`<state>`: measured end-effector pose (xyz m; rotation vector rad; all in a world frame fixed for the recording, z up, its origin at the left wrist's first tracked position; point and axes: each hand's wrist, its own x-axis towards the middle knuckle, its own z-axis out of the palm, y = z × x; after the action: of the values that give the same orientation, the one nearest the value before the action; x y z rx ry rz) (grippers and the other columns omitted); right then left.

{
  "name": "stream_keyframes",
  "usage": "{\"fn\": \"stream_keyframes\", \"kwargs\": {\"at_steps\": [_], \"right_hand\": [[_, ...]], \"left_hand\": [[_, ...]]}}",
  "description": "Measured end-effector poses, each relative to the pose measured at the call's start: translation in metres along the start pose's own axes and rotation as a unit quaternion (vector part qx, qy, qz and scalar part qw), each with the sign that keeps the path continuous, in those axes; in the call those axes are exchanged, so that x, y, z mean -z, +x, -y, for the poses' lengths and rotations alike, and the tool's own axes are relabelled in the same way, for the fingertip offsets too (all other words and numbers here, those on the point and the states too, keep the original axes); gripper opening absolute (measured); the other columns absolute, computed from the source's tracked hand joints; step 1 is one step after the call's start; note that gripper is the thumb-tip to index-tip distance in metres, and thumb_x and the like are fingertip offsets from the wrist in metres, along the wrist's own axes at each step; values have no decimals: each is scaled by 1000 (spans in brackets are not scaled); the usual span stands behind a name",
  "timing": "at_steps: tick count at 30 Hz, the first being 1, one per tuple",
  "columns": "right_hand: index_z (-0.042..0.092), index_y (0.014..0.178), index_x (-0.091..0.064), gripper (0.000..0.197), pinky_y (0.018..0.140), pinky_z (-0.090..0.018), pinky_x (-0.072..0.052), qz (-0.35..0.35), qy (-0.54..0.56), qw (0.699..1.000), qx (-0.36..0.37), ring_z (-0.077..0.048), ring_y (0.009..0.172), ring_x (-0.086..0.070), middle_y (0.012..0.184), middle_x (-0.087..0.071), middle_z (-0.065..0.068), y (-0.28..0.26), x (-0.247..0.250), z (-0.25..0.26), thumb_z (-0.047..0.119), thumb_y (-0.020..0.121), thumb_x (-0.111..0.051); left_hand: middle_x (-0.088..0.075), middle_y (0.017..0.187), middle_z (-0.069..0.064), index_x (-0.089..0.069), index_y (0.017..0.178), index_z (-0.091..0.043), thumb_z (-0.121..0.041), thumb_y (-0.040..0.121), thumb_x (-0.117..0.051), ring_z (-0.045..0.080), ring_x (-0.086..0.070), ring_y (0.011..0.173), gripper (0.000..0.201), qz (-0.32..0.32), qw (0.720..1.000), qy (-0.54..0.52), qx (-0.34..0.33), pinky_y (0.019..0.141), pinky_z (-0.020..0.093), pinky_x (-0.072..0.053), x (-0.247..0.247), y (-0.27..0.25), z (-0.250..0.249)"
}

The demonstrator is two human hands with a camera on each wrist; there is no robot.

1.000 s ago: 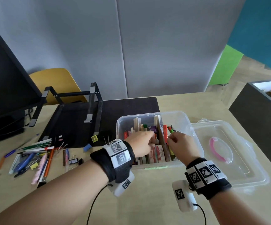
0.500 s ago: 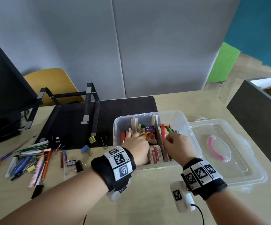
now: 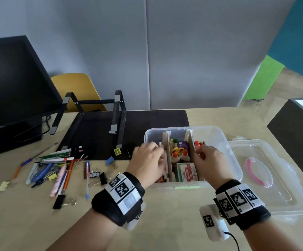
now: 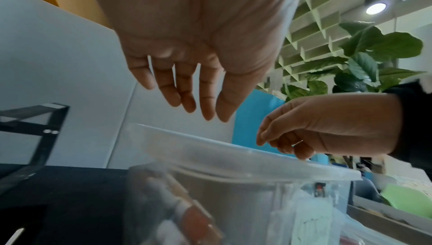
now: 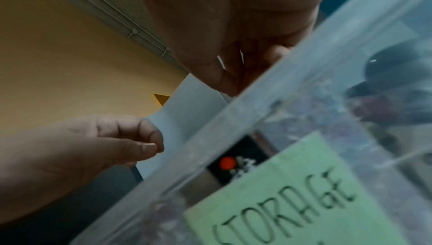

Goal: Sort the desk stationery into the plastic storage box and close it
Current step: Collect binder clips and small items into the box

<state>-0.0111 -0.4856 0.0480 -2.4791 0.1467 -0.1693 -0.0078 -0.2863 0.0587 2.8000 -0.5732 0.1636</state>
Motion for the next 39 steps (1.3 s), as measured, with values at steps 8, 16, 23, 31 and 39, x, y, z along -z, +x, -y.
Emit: {"fn": "stream_keyframes", "kwargs": {"at_steps": [8,16,23,31,39], "right_hand": [[9,80,-64,11,63,-24,-40,-6,17,994,105,-15,70,-51,78,-59,0,-17,-28,63,13,86,-55],[15,93,-63,11,67,-20,-41,95,43,983,149,-12,74,-51,86,-54,3,-31,-80,127,16,85,-56],[15,111,-57,23,75,-22,-46,212,9,973,91,-15,82,-57,104,-51,2,-40,-132,159,20,89,-51],[15,123,-49,36,81,-23,-40,288,-41,957,14,-17,100,-48,122,-49,-5,-36,-194,163,15,88,-52],[31,136,-33,62,93,-38,-46,340,-150,924,90,-26,123,-35,135,-36,-5,-37,-233,171,4,82,-49]], "left_hand": [[-55,110,-7,-65,99,-24,-28,92,-52,16,-47,110,15,-17,992,-23,124,87,29,-30,18,-33,64],[-55,116,2,-63,107,-24,-27,91,-47,23,-50,113,23,121,963,-9,239,93,34,-39,27,-68,147],[-57,116,-4,-61,109,-29,-28,89,-50,14,-52,115,23,164,948,1,273,112,36,-19,16,-96,199],[-57,119,-5,-58,114,-26,-26,91,-52,13,-52,114,24,135,963,-48,230,106,32,-28,0,-102,232],[-53,131,1,-52,131,-19,-25,93,-54,20,-48,122,39,147,972,-64,170,101,31,-39,-13,-78,245]]}}
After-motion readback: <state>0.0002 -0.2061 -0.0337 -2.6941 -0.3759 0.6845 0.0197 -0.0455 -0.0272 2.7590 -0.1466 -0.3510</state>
